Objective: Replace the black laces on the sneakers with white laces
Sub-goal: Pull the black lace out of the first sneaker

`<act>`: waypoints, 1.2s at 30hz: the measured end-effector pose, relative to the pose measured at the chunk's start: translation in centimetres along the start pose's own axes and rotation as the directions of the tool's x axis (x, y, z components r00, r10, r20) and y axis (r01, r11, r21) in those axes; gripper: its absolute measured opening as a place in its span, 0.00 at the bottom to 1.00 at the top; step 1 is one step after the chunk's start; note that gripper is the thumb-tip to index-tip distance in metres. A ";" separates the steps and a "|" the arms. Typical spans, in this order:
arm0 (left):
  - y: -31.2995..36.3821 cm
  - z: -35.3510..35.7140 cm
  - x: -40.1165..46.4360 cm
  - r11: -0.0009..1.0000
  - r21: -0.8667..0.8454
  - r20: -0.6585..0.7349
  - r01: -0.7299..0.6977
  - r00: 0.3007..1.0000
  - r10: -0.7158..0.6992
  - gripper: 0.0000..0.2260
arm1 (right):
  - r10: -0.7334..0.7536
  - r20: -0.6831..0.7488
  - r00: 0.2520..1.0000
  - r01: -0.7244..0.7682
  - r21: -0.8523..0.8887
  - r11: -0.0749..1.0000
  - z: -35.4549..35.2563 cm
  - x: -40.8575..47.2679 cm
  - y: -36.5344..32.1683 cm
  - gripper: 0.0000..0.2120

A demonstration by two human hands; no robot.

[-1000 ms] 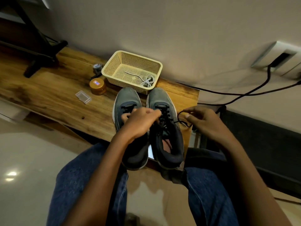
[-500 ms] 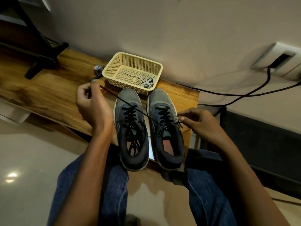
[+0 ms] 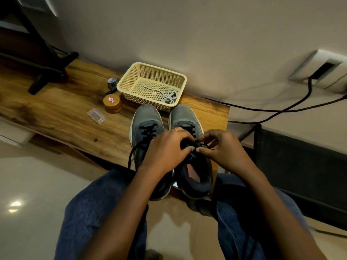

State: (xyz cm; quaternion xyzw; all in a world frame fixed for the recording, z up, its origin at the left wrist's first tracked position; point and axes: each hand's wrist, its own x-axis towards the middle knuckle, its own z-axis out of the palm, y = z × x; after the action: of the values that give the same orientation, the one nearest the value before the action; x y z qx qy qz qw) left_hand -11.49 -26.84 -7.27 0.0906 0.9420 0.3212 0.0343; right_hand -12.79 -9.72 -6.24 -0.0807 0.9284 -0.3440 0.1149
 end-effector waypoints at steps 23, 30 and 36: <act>-0.5 0.8 0.7 0.983 -0.169 0.015 0.077 0.997 -0.076 0.02 | 0.060 -0.219 0.974 -0.074 -0.060 0.995 1.2 -0.6 -0.9 0.10; 0.6 0.9 0.4 0.996 -0.060 -0.023 0.061 0.998 -0.062 0.05 | 0.109 -0.225 0.968 -0.127 -0.066 0.990 1.0 -0.5 -0.4 0.11; 1.6 1.1 0.3 0.989 0.146 -0.170 0.000 0.985 0.025 0.06 | 0.109 -0.201 0.973 -0.123 -0.060 0.991 1.1 -0.4 -0.7 0.11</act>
State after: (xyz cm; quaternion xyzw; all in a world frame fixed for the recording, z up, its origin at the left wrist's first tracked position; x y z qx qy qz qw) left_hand -11.38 -24.88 -7.22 0.0710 0.9618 0.2586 -0.0558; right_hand -12.02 -10.85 -6.49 0.0040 0.9502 -0.3091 0.0390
